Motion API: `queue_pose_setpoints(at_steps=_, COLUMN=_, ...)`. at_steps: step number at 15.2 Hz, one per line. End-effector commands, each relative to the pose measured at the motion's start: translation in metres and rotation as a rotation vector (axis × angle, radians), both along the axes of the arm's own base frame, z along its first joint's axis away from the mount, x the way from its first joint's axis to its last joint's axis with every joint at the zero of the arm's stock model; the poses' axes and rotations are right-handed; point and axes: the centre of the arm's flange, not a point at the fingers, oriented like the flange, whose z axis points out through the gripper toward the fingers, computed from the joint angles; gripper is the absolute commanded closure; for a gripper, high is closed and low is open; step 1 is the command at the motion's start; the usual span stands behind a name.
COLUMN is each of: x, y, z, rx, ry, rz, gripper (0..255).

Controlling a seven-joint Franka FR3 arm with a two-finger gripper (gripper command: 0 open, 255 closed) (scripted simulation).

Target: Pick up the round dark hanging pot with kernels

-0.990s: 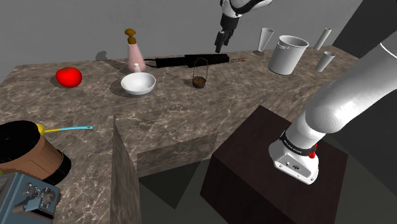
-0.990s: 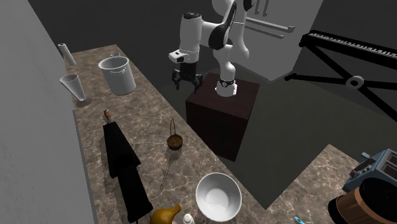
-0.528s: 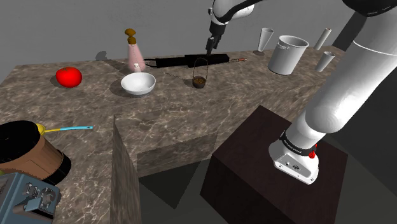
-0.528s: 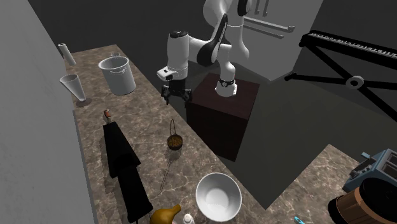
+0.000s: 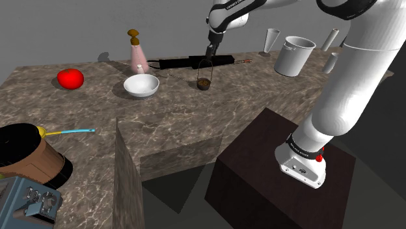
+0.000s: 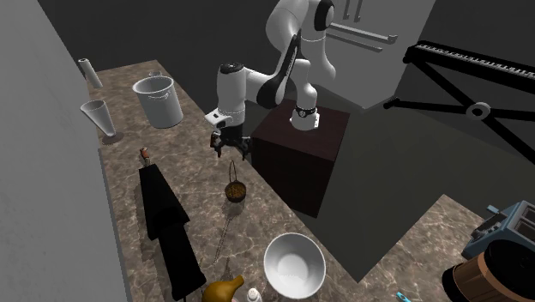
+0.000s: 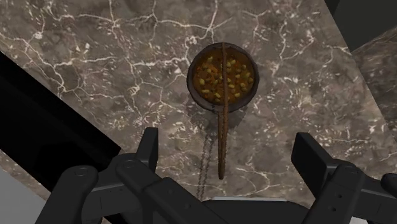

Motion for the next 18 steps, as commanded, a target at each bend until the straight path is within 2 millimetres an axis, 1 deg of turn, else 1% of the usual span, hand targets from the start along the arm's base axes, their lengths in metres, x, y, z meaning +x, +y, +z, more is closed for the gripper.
queue_pose_setpoints(at_steps=1, x=0.0, y=-0.001, z=-0.011, rx=0.0, ry=0.0, rz=0.001, gripper=0)
queue_pose_setpoints(at_steps=3, x=0.0, y=-0.001, z=-0.024, rx=0.0, ry=0.0, rz=0.001, gripper=0)
queue_pose_setpoints(at_steps=5, x=0.0, y=-0.001, z=-0.024, rx=0.0, ry=0.0, rz=0.001, gripper=0)
queue_pose_setpoints(at_steps=6, x=0.001, y=-0.001, z=-0.024, rx=0.0, ry=0.0, rz=0.001, gripper=255)
queue_pose_setpoints(at_steps=15, x=0.0, y=-0.001, z=-0.024, rx=0.0, ry=0.0, rz=0.001, gripper=255)
queue_pose_setpoints(at_steps=18, x=0.0, y=-0.001, z=-0.008, rx=0.0, ry=0.0, rz=0.001, gripper=255)
